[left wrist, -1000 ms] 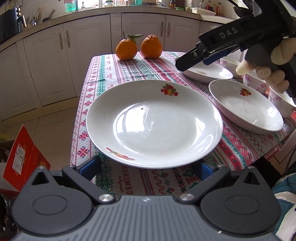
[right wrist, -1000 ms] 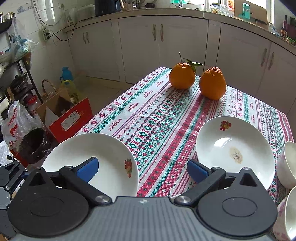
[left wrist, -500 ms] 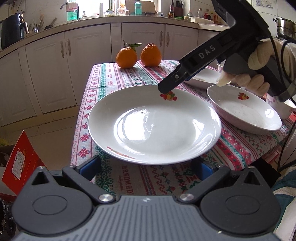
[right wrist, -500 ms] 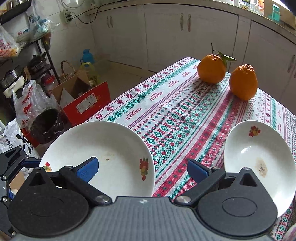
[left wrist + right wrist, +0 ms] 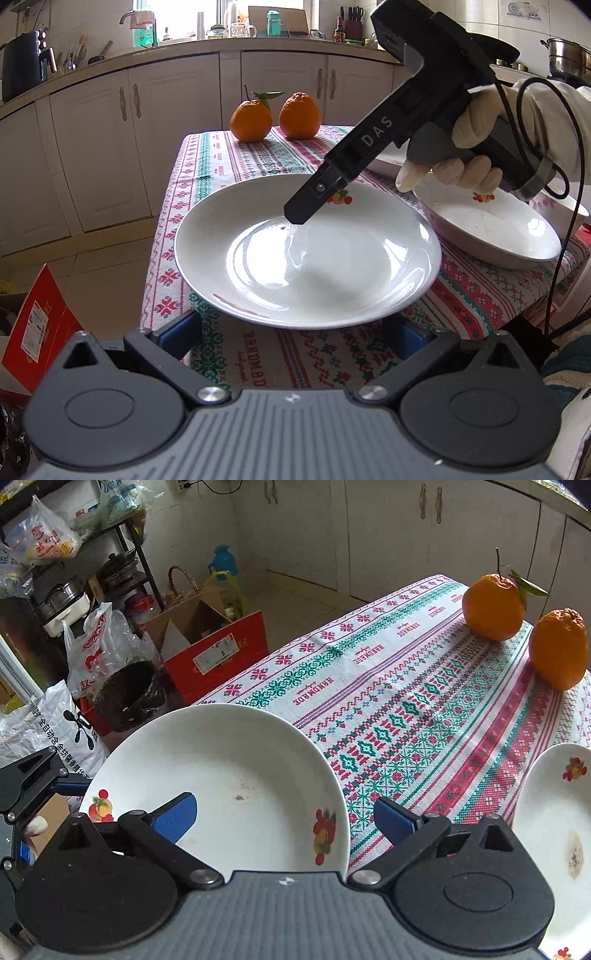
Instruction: Organize plates and bowls
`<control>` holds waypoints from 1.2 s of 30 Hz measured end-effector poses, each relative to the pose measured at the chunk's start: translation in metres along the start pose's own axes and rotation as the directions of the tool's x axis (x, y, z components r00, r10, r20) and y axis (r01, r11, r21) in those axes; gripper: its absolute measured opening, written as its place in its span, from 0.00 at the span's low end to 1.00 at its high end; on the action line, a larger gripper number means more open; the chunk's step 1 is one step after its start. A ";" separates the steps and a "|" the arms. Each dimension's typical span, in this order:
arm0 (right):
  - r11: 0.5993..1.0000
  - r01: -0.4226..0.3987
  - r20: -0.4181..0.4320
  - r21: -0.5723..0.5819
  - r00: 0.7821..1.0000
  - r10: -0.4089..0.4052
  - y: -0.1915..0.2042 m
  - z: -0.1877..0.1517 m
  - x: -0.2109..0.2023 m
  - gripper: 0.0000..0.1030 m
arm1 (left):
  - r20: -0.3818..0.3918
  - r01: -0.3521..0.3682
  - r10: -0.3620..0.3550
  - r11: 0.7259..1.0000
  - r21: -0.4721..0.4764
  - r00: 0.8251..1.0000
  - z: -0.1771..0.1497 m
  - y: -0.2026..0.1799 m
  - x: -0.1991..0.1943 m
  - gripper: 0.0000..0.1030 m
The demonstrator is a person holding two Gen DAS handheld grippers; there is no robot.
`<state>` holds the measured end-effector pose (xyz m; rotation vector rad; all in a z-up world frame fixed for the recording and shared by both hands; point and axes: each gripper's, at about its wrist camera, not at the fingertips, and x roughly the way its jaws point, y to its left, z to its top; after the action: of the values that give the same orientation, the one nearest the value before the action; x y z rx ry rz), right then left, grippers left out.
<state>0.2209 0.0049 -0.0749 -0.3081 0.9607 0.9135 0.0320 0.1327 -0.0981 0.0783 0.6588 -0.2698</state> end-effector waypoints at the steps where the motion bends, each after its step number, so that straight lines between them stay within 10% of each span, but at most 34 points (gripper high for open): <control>1: 1.000 -0.013 0.000 0.003 1.000 0.013 -0.001 0.000 0.001 1.00 | 0.003 0.003 -0.003 1.000 0.003 1.000 0.000 0.000 0.000 1.00; 19: 0.976 -0.219 -0.035 0.001 0.975 0.219 -0.013 0.010 0.010 0.93 | 0.007 0.037 -0.037 0.998 0.045 0.999 0.003 0.002 -0.002 0.99; 36: 0.978 -0.205 -0.024 -0.025 0.979 0.204 -0.012 0.021 0.002 0.92 | 0.010 0.061 -0.062 0.996 0.067 0.998 0.020 0.009 0.002 1.00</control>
<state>0.2426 0.0110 -0.0664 -0.2456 1.0134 1.1138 0.0479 0.1378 -0.0834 0.1204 0.6411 -0.3517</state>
